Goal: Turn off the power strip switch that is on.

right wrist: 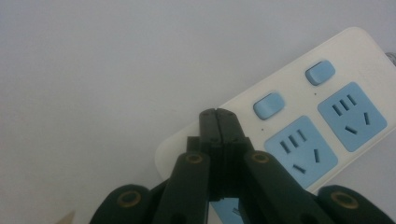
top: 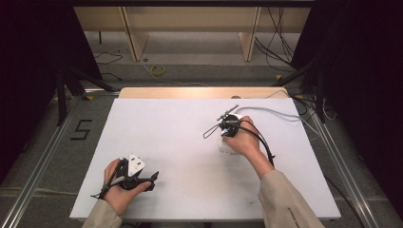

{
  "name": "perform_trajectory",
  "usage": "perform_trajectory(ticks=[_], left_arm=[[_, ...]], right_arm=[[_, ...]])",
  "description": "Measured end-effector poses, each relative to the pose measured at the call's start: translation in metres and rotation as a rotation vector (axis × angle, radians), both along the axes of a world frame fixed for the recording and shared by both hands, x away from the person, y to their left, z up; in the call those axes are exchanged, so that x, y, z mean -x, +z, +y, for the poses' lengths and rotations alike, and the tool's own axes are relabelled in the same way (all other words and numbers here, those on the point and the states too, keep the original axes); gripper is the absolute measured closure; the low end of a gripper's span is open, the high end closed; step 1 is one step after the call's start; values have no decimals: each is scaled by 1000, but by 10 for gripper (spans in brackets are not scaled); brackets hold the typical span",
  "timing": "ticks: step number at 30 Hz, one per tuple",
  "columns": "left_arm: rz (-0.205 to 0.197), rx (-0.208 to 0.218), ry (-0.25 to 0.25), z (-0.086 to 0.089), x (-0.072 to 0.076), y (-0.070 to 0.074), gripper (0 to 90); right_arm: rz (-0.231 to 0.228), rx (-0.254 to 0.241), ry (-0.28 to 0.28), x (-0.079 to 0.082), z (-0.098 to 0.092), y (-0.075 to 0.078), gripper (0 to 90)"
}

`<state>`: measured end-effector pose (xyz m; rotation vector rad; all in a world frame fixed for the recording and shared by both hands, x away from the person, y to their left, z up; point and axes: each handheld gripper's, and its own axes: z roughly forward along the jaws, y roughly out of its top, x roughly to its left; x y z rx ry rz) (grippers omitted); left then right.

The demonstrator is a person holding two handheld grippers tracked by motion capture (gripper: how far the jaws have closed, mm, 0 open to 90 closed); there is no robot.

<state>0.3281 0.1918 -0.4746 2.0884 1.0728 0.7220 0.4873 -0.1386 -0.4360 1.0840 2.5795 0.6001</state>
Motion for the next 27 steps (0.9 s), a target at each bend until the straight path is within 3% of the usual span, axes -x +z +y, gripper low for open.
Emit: perform_trajectory(ticks=[27], left_arm=[[1, -3, 3, 0, 0, 0, 156]], right_arm=[[-41, -38, 4, 16, -22, 11, 900]])
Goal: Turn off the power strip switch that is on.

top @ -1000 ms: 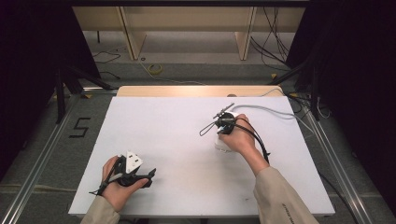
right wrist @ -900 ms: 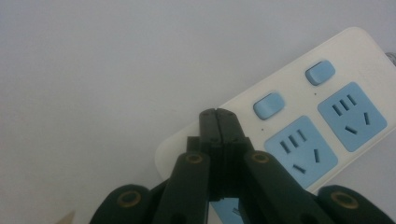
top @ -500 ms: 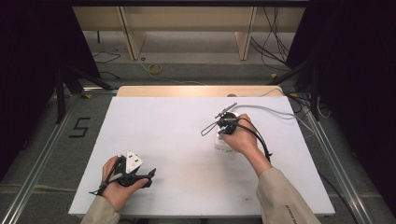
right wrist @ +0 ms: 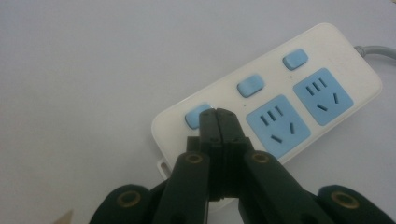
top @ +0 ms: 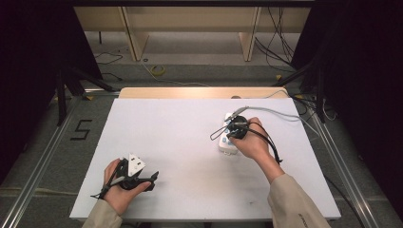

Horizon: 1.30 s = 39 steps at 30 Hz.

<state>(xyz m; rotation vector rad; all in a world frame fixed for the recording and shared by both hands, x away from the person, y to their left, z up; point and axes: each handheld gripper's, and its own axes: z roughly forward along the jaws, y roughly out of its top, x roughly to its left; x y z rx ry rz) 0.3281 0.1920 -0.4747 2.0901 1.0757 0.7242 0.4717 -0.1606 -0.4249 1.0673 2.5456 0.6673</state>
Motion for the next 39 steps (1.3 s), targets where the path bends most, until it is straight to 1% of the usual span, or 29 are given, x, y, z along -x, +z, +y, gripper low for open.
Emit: perform_trajectory(ticks=[9, 15, 19, 26, 31, 34, 39], left_arm=[[0, 1, 1, -1, 0, 0, 156], [1, -1, 2, 0, 0, 0, 157], [2, -1, 3, 0, 0, 0, 157], [4, 0, 6, 0, 1, 0, 156], [5, 3, 8, 0, 0, -1, 156], [7, 2, 7, -1, 1, -1, 157], [12, 0, 10, 0, 0, -2, 157]], right_arm=[[-15, -27, 5, 11, -13, 2, 900], [-25, -30, 6, 20, -21, 4, 900], [-31, -43, 5, 24, -28, 5, 900], [-28, -64, -3, 32, -41, 5, 900], [-29, -74, -9, 39, -52, 0, 874], [-28, -88, -17, 43, -57, -1, 857], [-39, -110, -18, 51, -66, -4, 815]])
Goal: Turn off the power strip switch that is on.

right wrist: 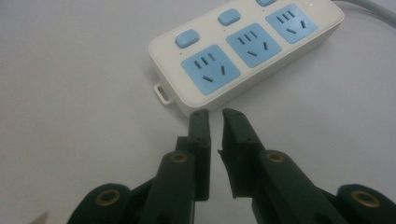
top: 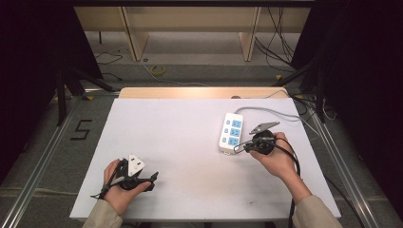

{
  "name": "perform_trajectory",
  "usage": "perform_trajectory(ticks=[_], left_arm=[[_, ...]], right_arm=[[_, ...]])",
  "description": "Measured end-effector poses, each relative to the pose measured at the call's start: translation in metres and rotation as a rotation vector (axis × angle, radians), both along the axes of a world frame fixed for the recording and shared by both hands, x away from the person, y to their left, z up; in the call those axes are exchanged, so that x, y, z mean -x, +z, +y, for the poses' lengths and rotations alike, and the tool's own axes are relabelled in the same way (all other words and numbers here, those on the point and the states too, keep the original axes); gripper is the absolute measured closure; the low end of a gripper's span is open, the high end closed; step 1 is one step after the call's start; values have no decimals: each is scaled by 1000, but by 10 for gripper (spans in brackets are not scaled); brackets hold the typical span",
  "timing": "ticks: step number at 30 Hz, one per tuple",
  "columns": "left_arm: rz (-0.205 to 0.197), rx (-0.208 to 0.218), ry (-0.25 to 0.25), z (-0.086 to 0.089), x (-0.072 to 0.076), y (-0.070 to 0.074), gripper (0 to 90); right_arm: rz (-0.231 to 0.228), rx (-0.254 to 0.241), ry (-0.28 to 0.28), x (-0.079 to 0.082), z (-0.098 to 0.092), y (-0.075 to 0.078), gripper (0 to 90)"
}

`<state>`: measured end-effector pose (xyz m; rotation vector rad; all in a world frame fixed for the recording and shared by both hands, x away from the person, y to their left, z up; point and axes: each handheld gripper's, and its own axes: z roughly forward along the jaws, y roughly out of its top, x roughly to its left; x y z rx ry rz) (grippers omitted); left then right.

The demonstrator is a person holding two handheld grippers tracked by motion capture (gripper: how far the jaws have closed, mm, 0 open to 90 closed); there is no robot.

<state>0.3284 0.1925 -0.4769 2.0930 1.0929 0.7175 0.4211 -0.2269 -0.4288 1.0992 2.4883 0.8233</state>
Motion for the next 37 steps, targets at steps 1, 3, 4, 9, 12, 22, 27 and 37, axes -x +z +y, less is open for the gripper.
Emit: perform_trajectory(ticks=[1, 3, 4, 9, 12, 22, 27, 37], left_arm=[[2, 1, 1, 0, 0, 0, 157], [2, 2, 2, 0, 0, 0, 156], [2, 3, 2, 0, 0, -1, 156], [9, 2, 4, 1, -1, -1, 156], [8, 2, 7, 1, -1, -2, 156], [18, 5, 8, 2, -2, -3, 156], [17, 7, 7, 2, -2, -4, 156], [33, 45, 6, 2, -8, -10, 154]], right_arm=[[-3, -8, 0, 2, -2, -1, 809], [-4, -24, -3, 6, -8, -2, 794], [-8, -27, -6, 8, -10, -3, 783], [-24, -45, -10, 18, -21, -7, 721], [-40, -55, -8, 25, -27, -8, 682], [-90, -94, 2, 46, -41, -20, 595], [-113, -133, -1, 57, -47, -24, 565], [-119, -147, -6, 66, -51, -31, 505]])
